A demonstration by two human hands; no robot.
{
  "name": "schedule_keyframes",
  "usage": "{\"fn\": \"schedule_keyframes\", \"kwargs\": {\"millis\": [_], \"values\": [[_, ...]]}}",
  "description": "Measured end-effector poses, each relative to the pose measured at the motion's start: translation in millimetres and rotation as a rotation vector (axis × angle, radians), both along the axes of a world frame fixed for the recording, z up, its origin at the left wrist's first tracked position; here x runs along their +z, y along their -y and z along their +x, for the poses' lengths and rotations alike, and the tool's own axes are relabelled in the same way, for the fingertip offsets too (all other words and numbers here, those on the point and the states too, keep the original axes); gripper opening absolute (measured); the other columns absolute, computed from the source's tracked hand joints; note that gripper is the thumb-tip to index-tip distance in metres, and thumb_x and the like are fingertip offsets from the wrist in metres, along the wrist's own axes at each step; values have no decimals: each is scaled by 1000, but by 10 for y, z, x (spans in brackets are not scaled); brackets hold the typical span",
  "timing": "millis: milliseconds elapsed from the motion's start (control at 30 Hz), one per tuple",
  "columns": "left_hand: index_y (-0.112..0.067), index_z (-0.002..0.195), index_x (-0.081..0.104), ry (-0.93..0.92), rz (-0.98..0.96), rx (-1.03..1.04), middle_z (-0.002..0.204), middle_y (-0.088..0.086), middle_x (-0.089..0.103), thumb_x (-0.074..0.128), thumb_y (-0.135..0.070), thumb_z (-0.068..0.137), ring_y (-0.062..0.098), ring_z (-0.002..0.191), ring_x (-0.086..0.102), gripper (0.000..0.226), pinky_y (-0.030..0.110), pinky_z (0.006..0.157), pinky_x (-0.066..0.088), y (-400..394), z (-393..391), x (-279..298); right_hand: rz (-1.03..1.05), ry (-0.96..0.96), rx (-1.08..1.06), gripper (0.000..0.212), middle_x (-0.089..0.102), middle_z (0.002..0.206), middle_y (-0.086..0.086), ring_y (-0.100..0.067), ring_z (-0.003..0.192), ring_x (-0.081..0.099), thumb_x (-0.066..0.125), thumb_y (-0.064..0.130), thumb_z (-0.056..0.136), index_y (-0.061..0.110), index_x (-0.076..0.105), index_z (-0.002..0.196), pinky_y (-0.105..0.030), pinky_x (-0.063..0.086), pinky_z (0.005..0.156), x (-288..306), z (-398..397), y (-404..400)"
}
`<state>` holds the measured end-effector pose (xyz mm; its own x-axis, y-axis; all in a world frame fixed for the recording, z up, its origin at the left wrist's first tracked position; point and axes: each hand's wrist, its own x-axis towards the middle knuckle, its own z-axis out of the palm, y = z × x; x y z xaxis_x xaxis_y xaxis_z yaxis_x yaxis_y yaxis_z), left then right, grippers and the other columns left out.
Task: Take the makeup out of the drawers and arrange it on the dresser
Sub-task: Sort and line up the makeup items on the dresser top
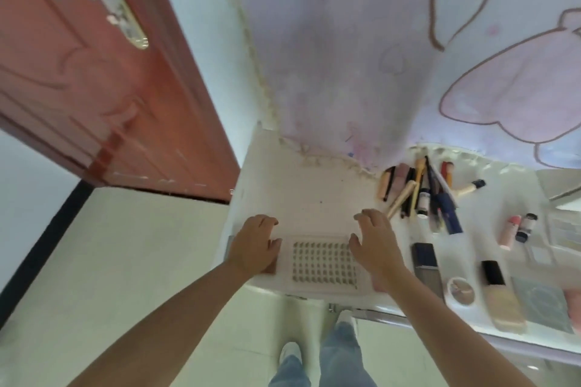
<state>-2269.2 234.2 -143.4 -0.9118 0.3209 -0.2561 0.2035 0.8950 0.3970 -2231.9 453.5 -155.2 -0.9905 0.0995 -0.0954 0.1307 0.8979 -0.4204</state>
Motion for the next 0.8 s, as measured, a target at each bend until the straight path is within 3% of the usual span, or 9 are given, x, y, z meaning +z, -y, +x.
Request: {"fn": "schedule_keyframes", "kwargs": {"millis": [100, 167, 233, 300, 367, 433, 500, 567, 800], "values": [[-5, 128, 49, 1, 18, 74, 129, 10, 50, 63, -25, 84, 25, 126, 42, 50, 25, 101, 36, 516, 151, -10, 30, -19, 229, 40, 69, 85, -13, -33, 81, 68, 84, 8, 47, 1, 68, 83, -38, 56, 70, -21, 10, 541], [-7, 130, 46, 36, -1, 65, 131, 8, 47, 68, -30, 80, 24, 128, 38, 60, 24, 102, 34, 775, 239, -15, 65, 11, 322, 51, 70, 79, -7, -28, 75, 70, 90, 21, 32, 9, 69, 77, -35, 57, 61, -67, 16, 848], [-10, 139, 33, 96, -65, 30, 141, 4, 36, 65, -37, 82, 20, 134, 28, 70, 25, 105, 31, 961, 316, -57, 97, 75, 428, 57, 66, 105, -12, -37, 103, 62, 86, 31, 48, 9, 66, 97, -47, 51, 85, -92, 36, 1096], [-12, 143, 21, 154, -134, 9, 147, 1, 25, 60, -38, 86, 17, 138, 20, 74, 26, 107, 30, 1065, 360, -110, 123, 181, 488, 61, 36, 142, -10, -30, 137, 27, 68, 35, 75, 12, 46, 128, -42, 22, 112, -72, 58, 1300], [-12, 144, 17, 181, -142, 5, 149, 0, 22, 57, -35, 88, 18, 139, 18, 73, 27, 108, 31, 1097, 375, -151, 185, 194, 498, 61, 16, 150, -1, -22, 142, 9, 57, 37, 84, 18, 31, 136, -35, 10, 115, -150, 50, 1406], [-11, 144, 18, 186, -119, 8, 148, 1, 23, 57, -34, 88, 19, 139, 19, 72, 28, 108, 32, 1086, 340, -174, 234, 198, 481, 60, 23, 148, -6, -28, 140, 19, 63, 36, 79, 15, 40, 130, -40, 20, 113, -184, 53, 1469], [-12, 143, 20, 189, -92, 15, 146, 2, 27, 58, -33, 88, 20, 136, 24, 71, 30, 106, 35, 1055, 254, -185, 256, 141, 506, 60, 56, 121, -12, -34, 112, 57, 83, 42, 49, 15, 63, 99, -44, 49, 88, -222, 12, 1485], [-13, 144, 19, 223, -62, 19, 141, 4, 32, 61, -32, 86, 22, 129, 34, 74, 31, 102, 39, 1021, 137, -204, 310, 124, 518, 64, 70, 89, -2, -20, 76, 70, 85, 53, 19, 22, 67, 72, -32, 56, 62, -281, -68, 1487], [-13, 142, 23, 410, -43, -19, 133, 8, 42, 70, -25, 79, 26, 120, 47, 80, 37, 99, 43, 1045, -123, -258, 259, 42, 513, 66, 71, 75, 5, -12, 62, 67, 80, 63, 18, 20, 68, 66, -24, 54, 60, -383, -167, 1531]]}}
